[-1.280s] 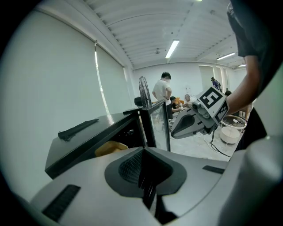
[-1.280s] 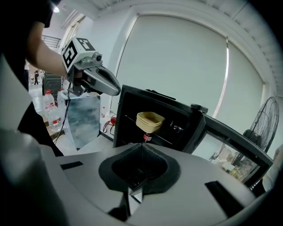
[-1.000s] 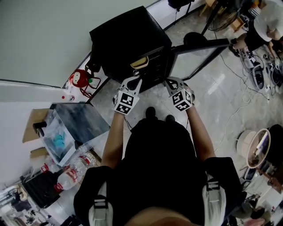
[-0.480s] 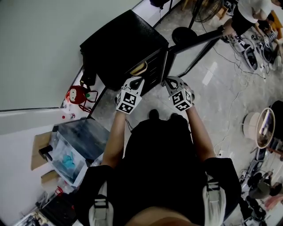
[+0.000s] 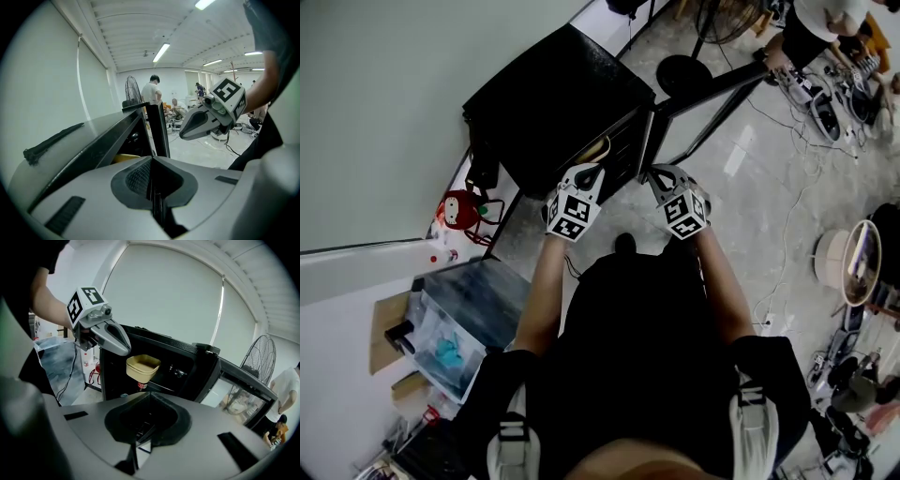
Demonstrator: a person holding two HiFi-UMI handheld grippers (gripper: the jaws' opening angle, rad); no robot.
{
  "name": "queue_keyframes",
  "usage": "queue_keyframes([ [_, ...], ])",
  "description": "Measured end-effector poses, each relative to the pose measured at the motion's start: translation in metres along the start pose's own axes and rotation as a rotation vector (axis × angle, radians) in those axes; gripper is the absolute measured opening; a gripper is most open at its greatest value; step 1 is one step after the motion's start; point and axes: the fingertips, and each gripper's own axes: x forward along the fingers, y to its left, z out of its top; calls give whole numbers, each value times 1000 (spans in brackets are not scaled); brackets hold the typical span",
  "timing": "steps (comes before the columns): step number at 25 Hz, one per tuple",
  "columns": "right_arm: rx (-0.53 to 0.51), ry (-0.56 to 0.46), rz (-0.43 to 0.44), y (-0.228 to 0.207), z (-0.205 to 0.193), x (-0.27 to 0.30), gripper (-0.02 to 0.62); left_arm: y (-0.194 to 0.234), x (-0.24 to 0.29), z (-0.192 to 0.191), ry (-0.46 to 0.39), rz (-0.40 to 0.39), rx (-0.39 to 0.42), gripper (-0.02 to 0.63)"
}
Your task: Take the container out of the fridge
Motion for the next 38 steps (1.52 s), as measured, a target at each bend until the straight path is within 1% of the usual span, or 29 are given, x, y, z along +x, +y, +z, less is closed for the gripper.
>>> queue_keyframes([
  [10, -32, -10, 91, -10, 4, 23, -2, 10, 14, -10, 87, 75, 27, 21],
  [16, -60, -17, 145, -18, 9, 37, -2, 13, 25, -12, 141, 102, 66, 23],
  [20, -72, -21, 166, -24, 8, 42, -2, 14, 30, -14, 176, 121, 72, 23],
  [22, -76, -23, 174, -28, 9, 44, -2, 15, 34, -16, 201, 133, 90, 23],
  [28, -89, -21, 200, -29, 5, 47, -2, 17, 41, -27, 282, 163, 185, 23],
  [33, -90, -19, 211, -31, 3, 49, -2, 15, 48, -29, 307, 149, 204, 26],
  [34, -91, -18, 210, -31, 3, 49, -2, 15, 51, -30, 313, 147, 210, 39],
  [35, -90, -18, 209, -32, 2, 50, -2, 15, 53, -31, 322, 146, 217, 73],
  [36, -89, -17, 207, -33, 1, 50, -2, 16, 56, -33, 331, 146, 224, 86],
  [38, -85, -16, 203, -33, -1, 50, -2, 17, 59, -38, 352, 151, 232, 87],
])
